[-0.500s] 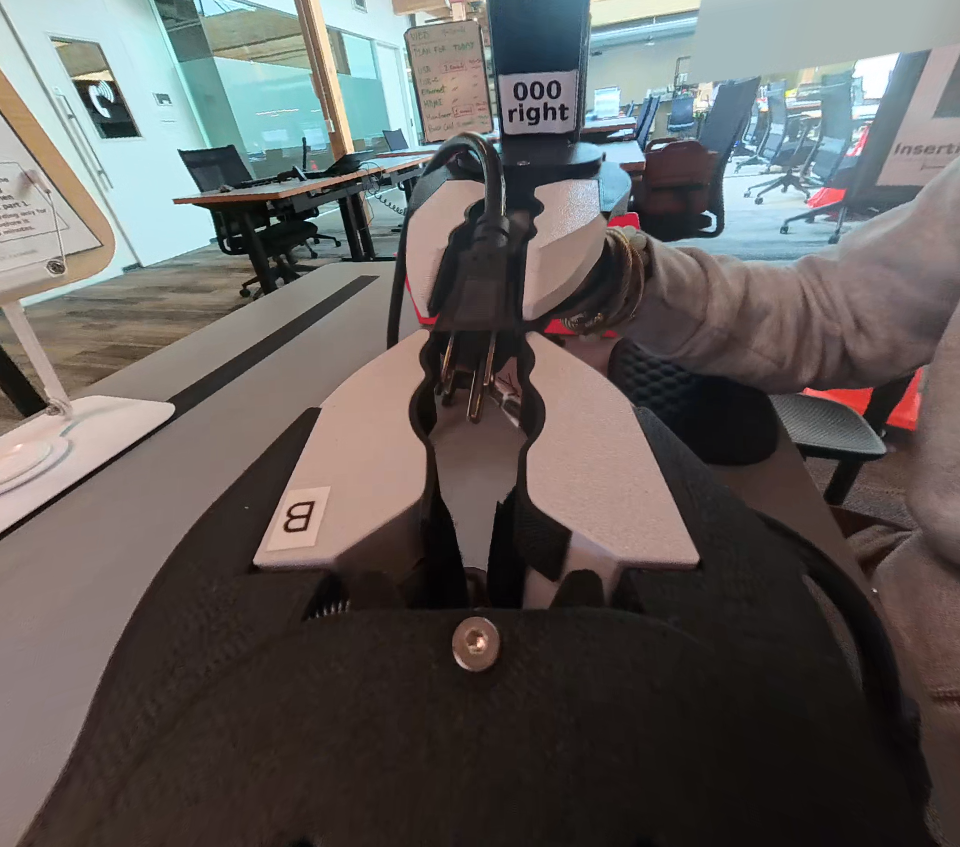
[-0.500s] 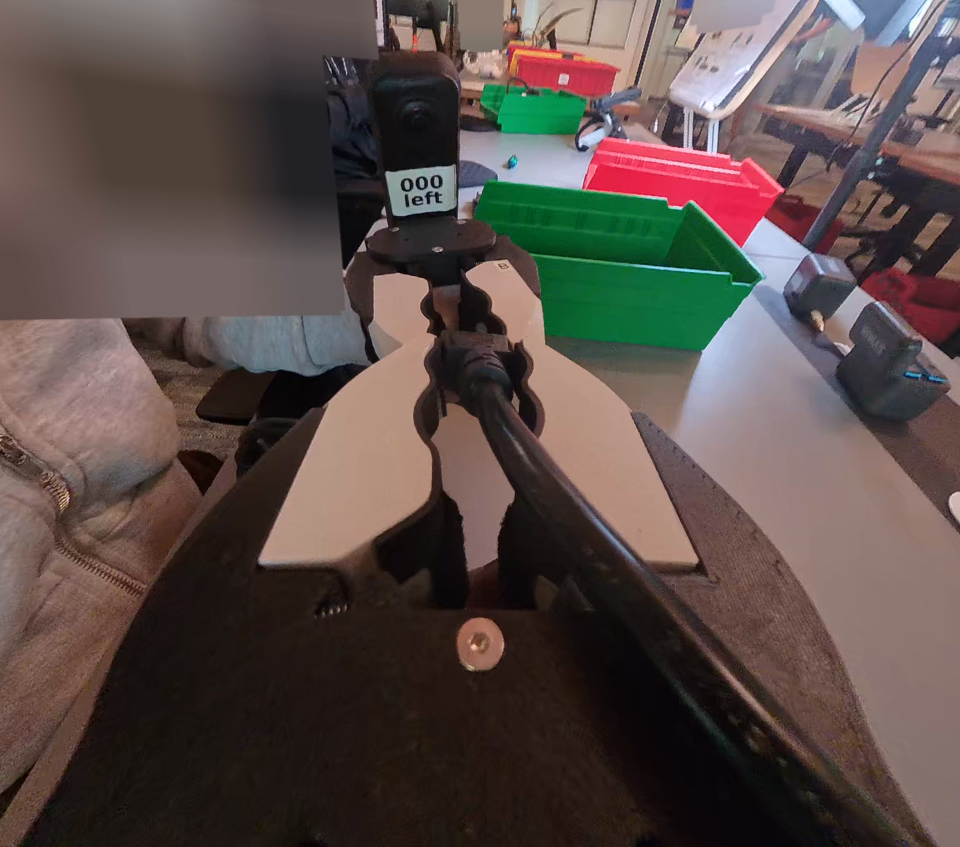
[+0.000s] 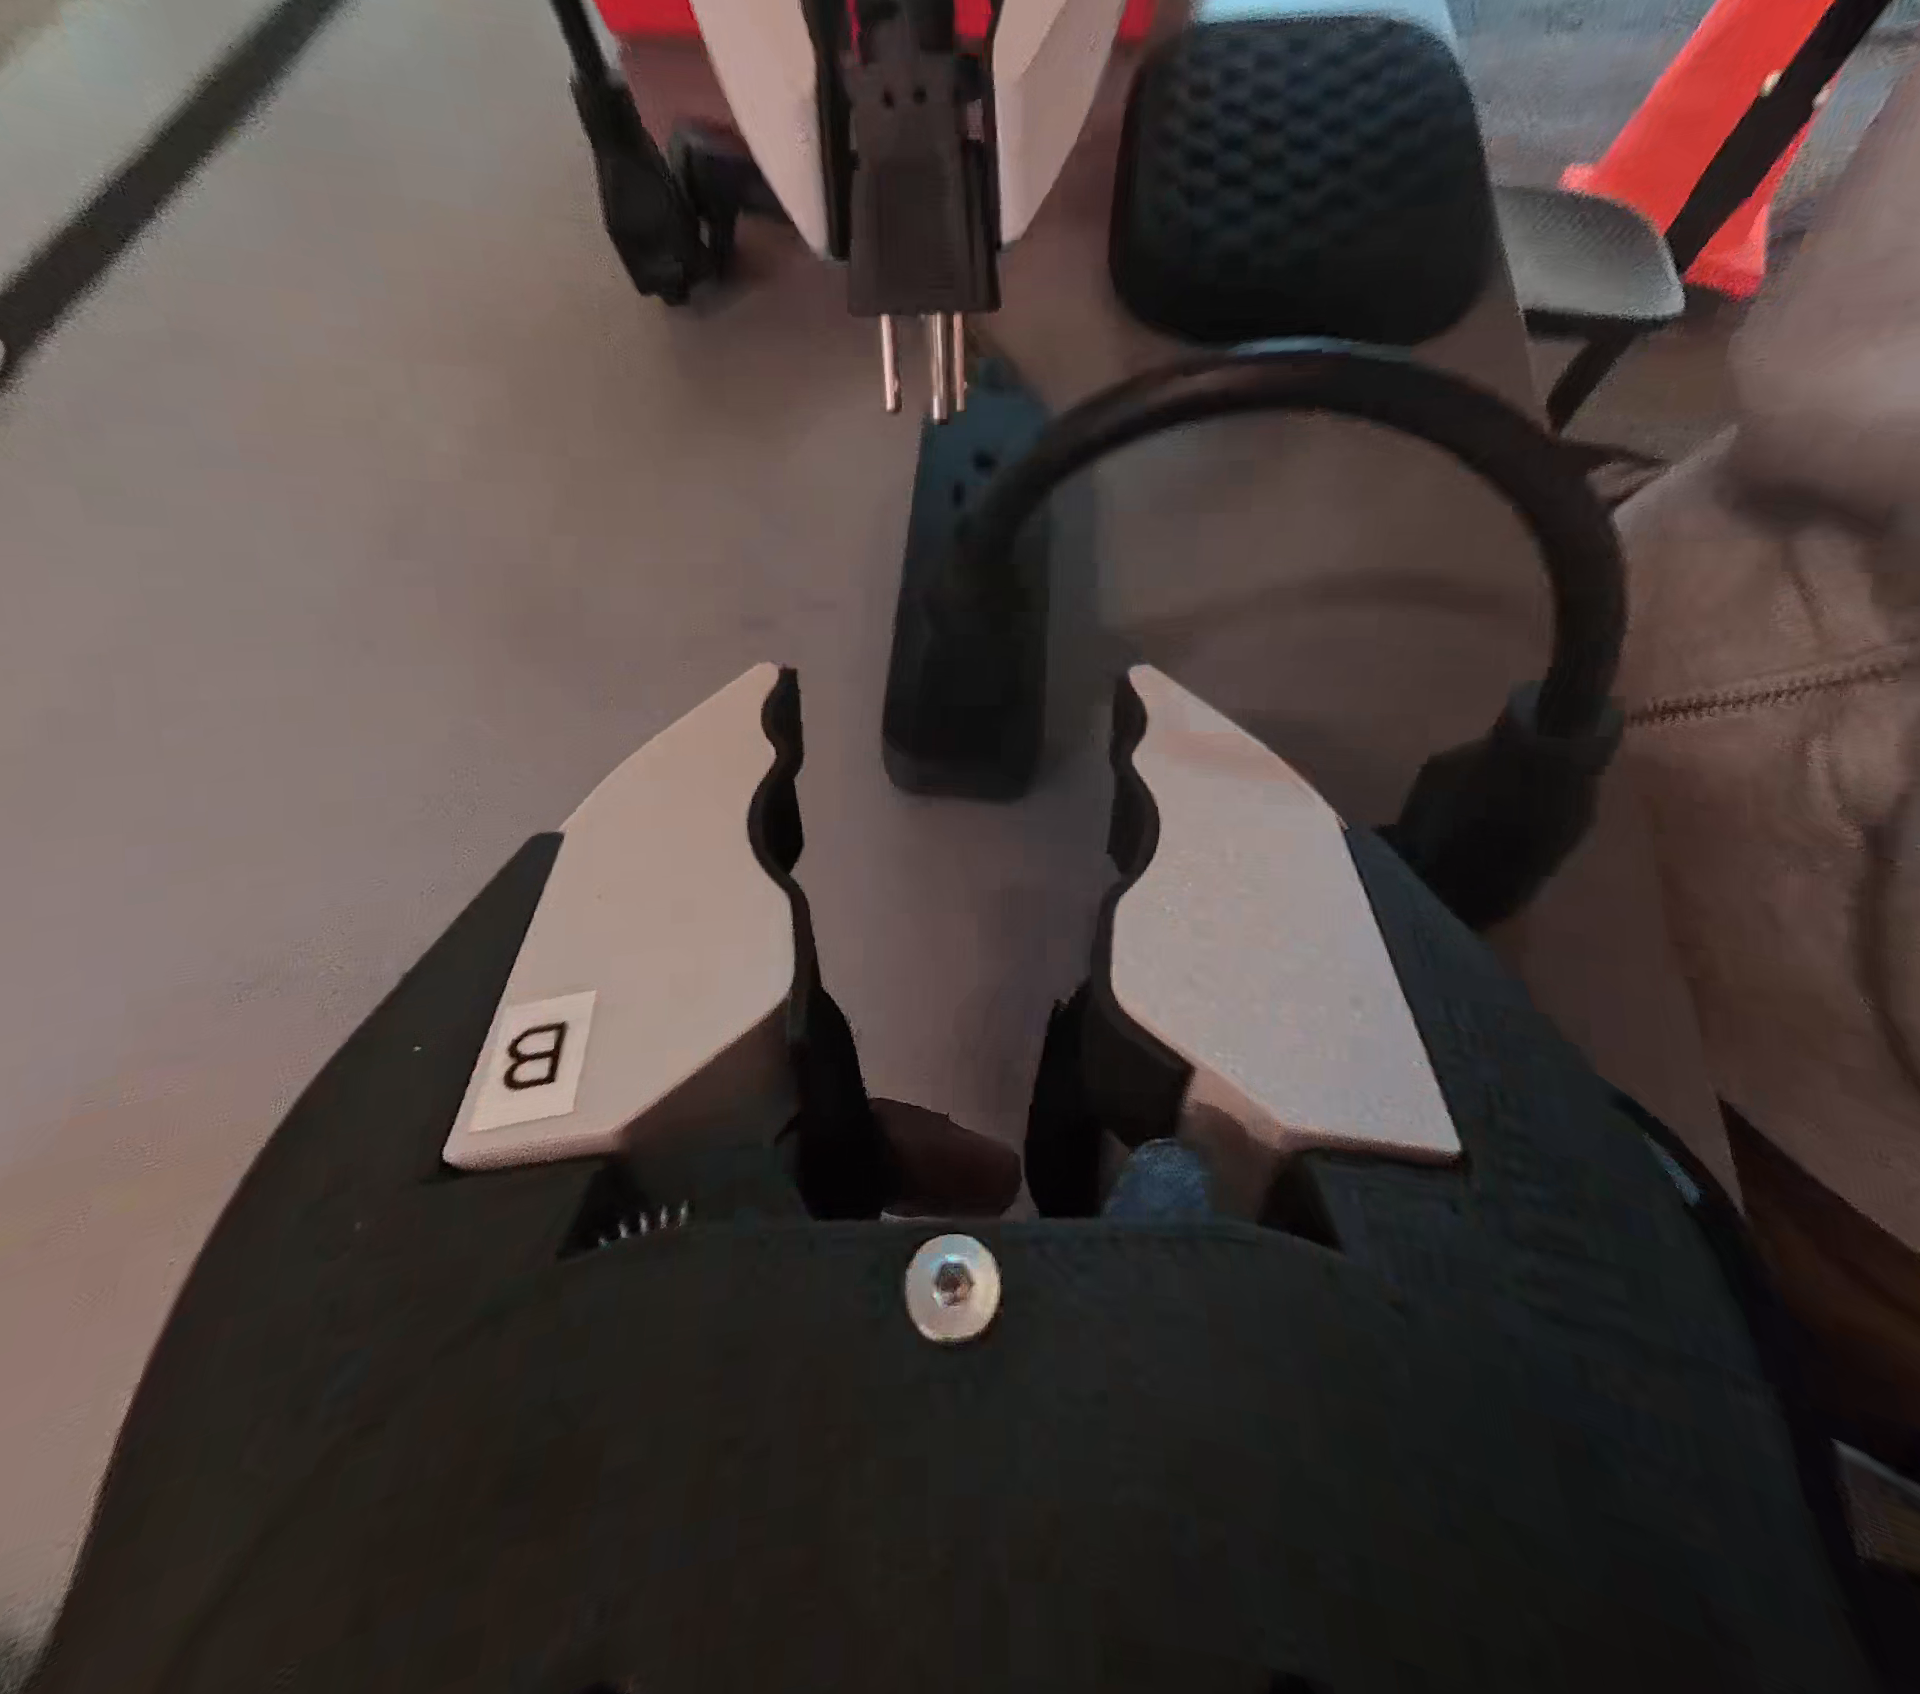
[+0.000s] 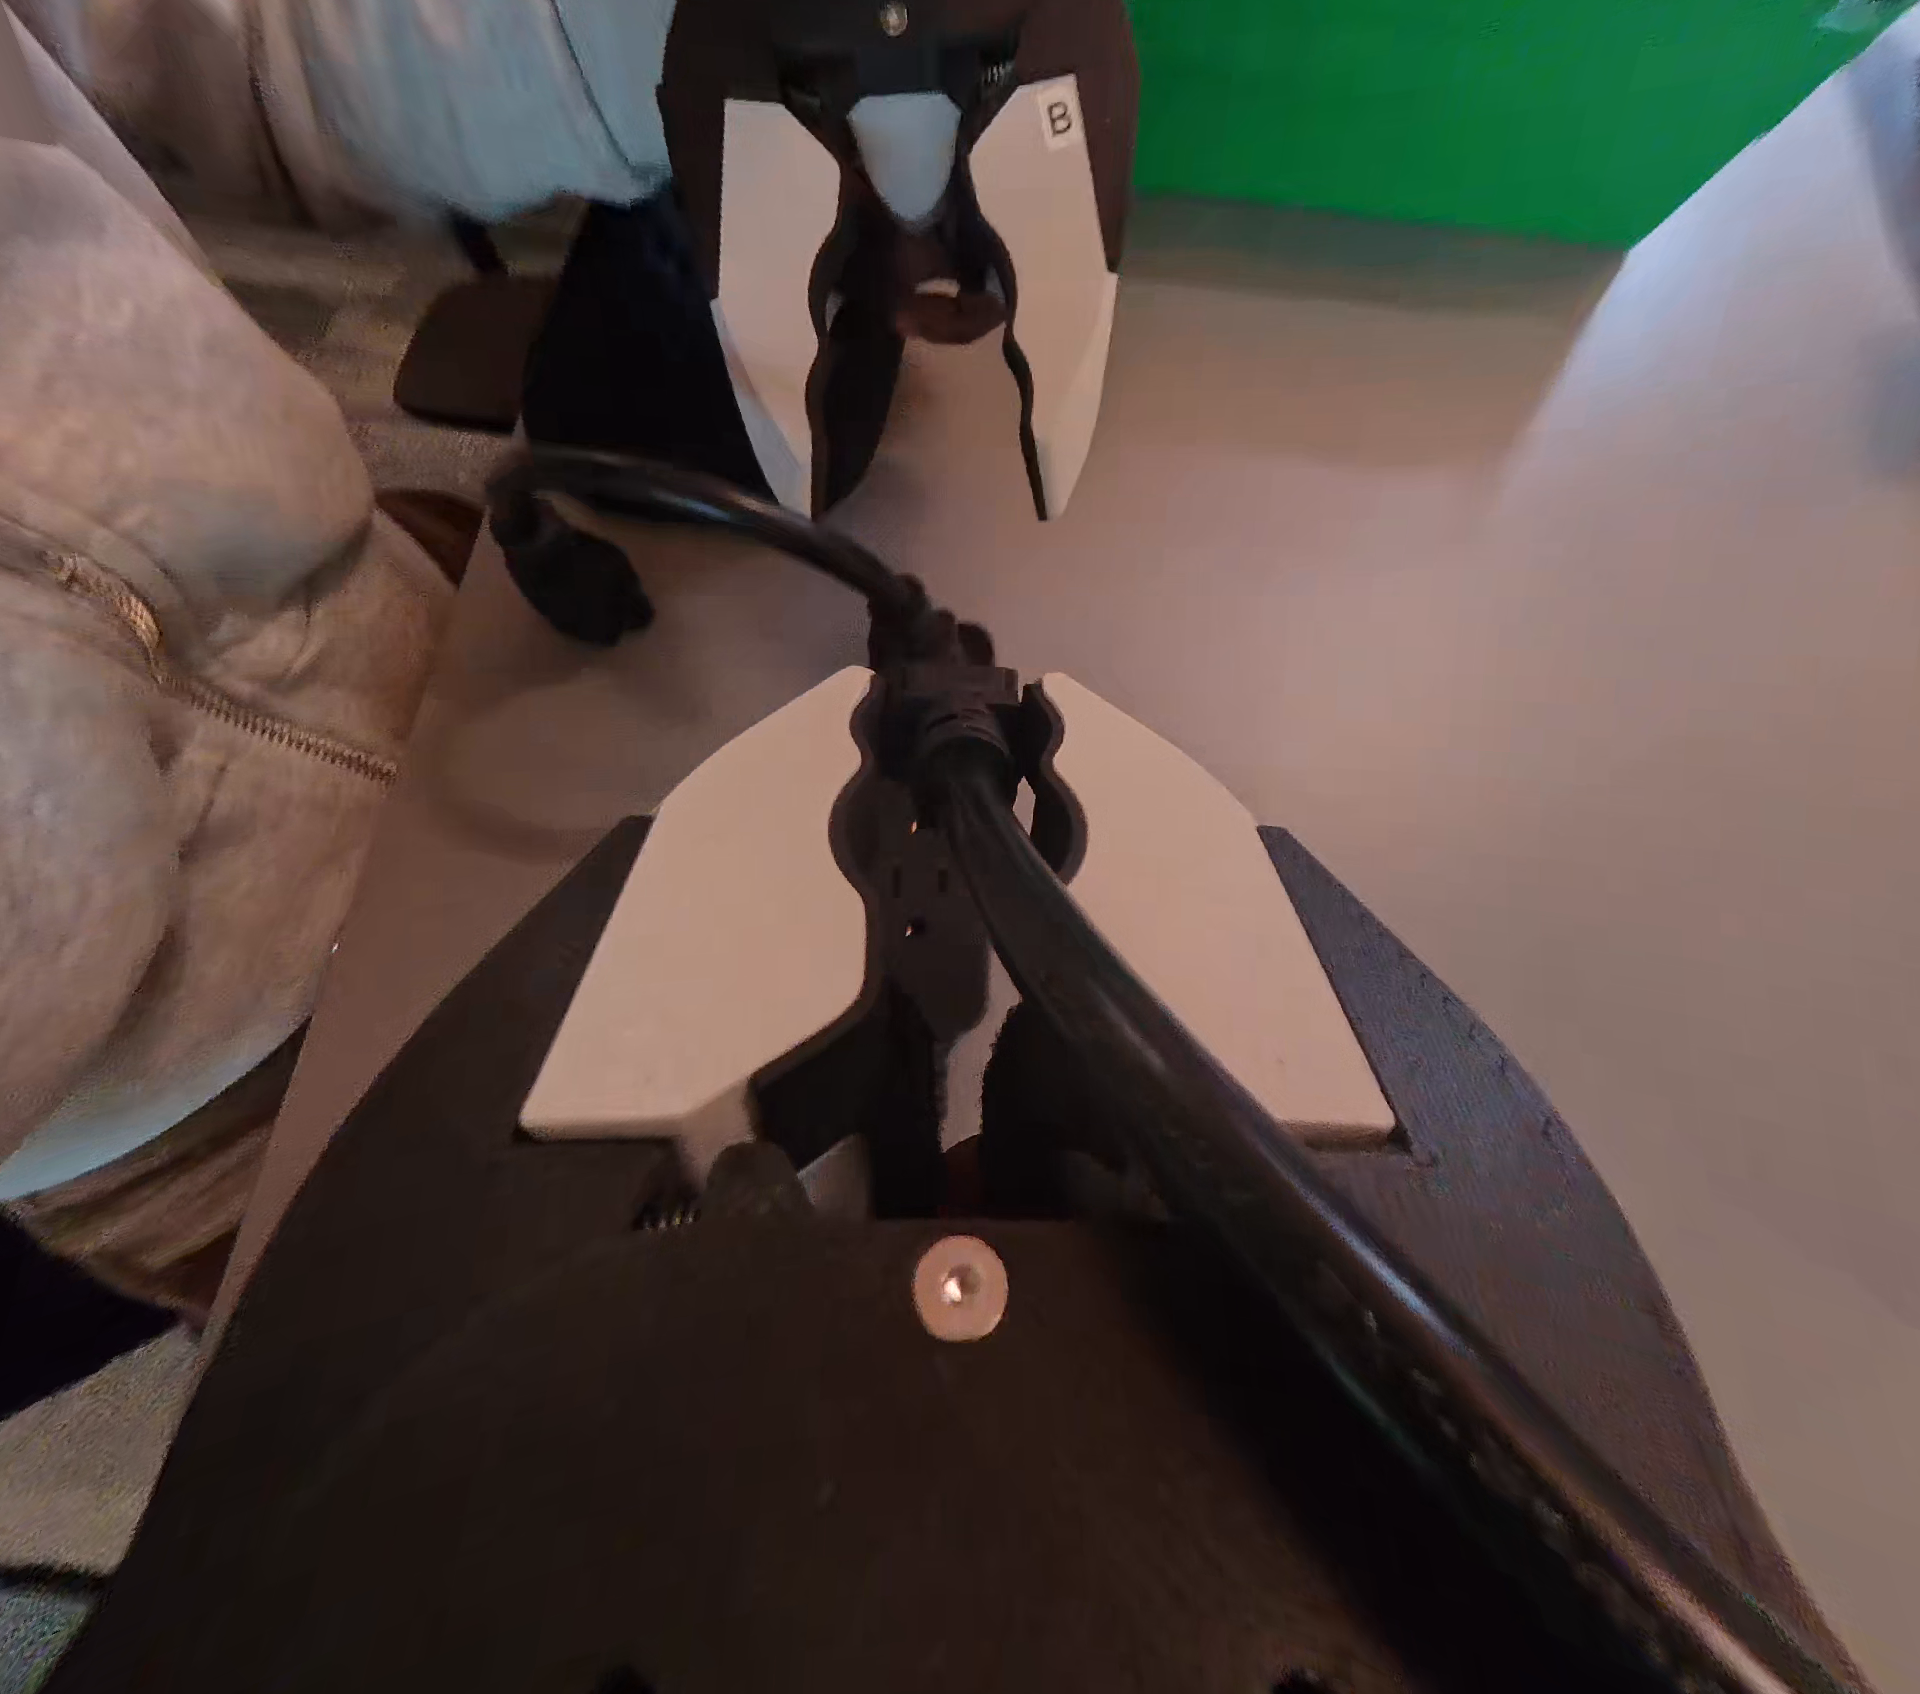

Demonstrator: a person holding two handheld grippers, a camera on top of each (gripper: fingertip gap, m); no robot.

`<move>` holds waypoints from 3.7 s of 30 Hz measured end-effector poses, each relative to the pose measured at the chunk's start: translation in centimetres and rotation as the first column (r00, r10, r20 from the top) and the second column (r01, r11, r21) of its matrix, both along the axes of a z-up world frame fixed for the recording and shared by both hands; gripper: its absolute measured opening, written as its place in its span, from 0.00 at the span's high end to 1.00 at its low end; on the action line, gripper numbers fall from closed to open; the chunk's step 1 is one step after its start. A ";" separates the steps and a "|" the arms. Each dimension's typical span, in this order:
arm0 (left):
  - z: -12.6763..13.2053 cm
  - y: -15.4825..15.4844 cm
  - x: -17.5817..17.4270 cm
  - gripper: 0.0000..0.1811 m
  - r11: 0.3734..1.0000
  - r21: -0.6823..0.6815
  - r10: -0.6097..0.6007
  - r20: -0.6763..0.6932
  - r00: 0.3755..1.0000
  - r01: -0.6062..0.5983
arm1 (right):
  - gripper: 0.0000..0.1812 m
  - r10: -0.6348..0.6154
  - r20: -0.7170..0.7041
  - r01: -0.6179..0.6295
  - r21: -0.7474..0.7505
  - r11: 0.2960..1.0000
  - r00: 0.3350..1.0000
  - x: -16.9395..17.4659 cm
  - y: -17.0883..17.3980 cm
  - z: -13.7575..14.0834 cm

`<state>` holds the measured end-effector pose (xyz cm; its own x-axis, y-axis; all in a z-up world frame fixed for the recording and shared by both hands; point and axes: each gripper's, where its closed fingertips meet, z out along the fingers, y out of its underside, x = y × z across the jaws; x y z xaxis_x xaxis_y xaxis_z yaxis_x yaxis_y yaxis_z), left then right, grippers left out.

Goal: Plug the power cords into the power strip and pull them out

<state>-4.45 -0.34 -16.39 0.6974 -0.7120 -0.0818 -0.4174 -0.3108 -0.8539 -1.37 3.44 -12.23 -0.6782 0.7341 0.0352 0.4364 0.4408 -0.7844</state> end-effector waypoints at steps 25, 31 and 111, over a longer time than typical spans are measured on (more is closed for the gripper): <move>-6.0 1.6 1.6 0.76 0.981 -0.196 -0.008 -0.038 0.999 0.001 | 0.85 -0.009 0.351 -0.084 0.246 0.966 0.936 -0.1 -0.4 -6.0; -6.0 1.6 1.6 0.76 0.980 -0.199 -0.008 -0.034 0.999 0.001 | 0.86 -0.051 0.377 -0.050 0.253 0.966 0.925 -0.2 -0.4 -6.2; -6.0 1.6 1.4 0.76 0.982 -0.187 -0.002 -0.042 0.999 -0.006 | 0.87 -0.089 0.344 0.005 0.238 0.971 0.935 -0.4 -0.3 -3.7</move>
<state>-3.00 1.26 -22.40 0.6978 -0.7159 0.0238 -0.4507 -0.4645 -0.7623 -1.74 3.17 -15.95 -0.6428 0.7656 -0.0264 0.6889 0.5627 -0.4570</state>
